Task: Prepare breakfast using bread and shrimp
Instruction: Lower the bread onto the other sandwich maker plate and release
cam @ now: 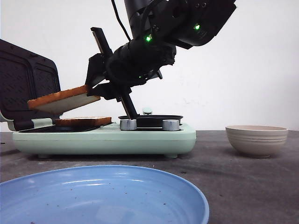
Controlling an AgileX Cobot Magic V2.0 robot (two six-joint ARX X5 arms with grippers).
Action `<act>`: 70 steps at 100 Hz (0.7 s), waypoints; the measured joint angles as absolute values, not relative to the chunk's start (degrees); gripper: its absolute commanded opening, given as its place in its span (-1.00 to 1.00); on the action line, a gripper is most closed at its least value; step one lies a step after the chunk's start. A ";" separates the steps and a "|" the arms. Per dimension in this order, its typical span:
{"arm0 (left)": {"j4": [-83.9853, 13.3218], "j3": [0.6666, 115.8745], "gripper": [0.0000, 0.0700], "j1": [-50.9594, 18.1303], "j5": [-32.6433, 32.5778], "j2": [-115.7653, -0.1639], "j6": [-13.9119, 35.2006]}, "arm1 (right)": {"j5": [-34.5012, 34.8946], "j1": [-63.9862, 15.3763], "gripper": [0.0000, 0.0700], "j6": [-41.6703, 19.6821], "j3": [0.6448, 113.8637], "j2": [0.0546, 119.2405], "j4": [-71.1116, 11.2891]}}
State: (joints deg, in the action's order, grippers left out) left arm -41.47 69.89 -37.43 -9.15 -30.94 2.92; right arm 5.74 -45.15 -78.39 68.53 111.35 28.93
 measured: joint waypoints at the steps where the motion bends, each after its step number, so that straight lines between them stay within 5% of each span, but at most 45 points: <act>1: -41.47 69.89 -1.00 -37.43 -9.15 -30.94 2.90 | 5.72 -45.19 -1.00 -78.41 68.53 111.35 28.93; 70: -41.56 69.89 -1.00 -37.43 -9.06 -30.94 3.49 | 3.79 -45.76 -1.00 -81.38 68.53 111.37 26.30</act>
